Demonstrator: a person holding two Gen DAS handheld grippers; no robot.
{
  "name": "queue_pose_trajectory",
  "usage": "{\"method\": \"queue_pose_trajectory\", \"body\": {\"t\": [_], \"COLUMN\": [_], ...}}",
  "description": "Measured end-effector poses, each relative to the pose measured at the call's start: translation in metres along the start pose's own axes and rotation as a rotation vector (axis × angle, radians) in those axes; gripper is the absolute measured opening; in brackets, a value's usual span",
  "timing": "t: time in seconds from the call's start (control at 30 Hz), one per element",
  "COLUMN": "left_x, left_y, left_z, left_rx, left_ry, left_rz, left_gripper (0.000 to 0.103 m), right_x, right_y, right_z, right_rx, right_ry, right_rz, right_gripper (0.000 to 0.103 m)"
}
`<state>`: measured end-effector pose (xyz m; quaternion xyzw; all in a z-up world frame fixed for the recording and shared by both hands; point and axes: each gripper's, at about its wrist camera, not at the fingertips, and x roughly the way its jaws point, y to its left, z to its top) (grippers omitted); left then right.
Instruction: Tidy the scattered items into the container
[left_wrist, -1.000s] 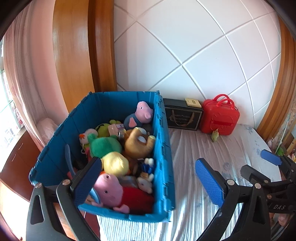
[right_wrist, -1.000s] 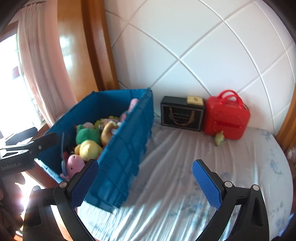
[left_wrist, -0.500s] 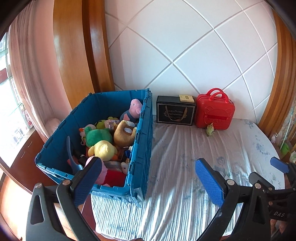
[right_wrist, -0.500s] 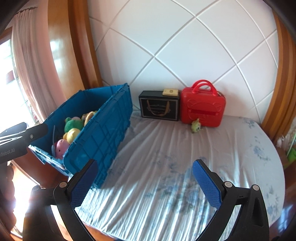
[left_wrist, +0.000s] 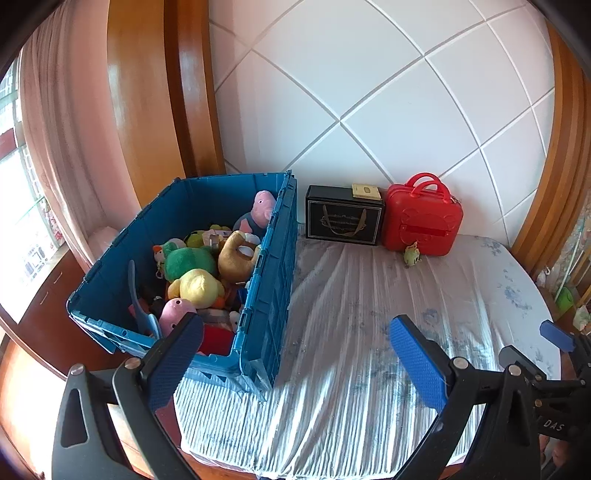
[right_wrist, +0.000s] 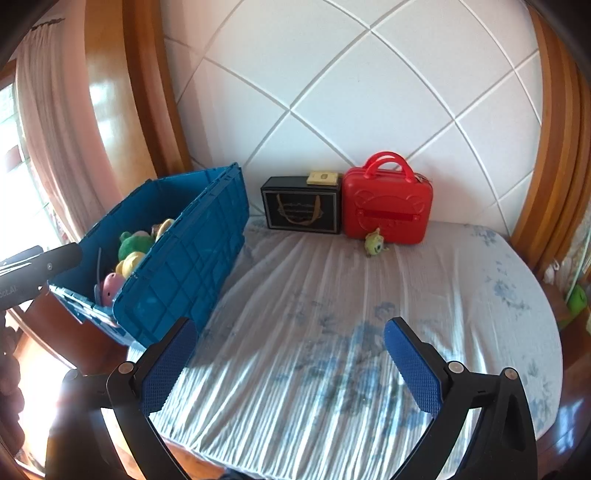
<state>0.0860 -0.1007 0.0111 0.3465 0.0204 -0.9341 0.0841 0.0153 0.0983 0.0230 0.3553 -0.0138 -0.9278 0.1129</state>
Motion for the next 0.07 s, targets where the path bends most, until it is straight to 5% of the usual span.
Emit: {"method": "queue_pose_trajectory", "body": {"t": [0.07], "left_x": [0.0005], "left_y": [-0.0014], "left_z": [0.0004], "left_rx": [0.005], "left_ry": [-0.003], "left_rz": [0.007], "left_gripper": [0.102], "right_x": [0.0001], "right_y": [0.0], "right_z": [0.0015], "right_rx": [-0.001], "right_ry": [-0.003], "right_rz": [-0.001], "right_gripper": [0.103]}}
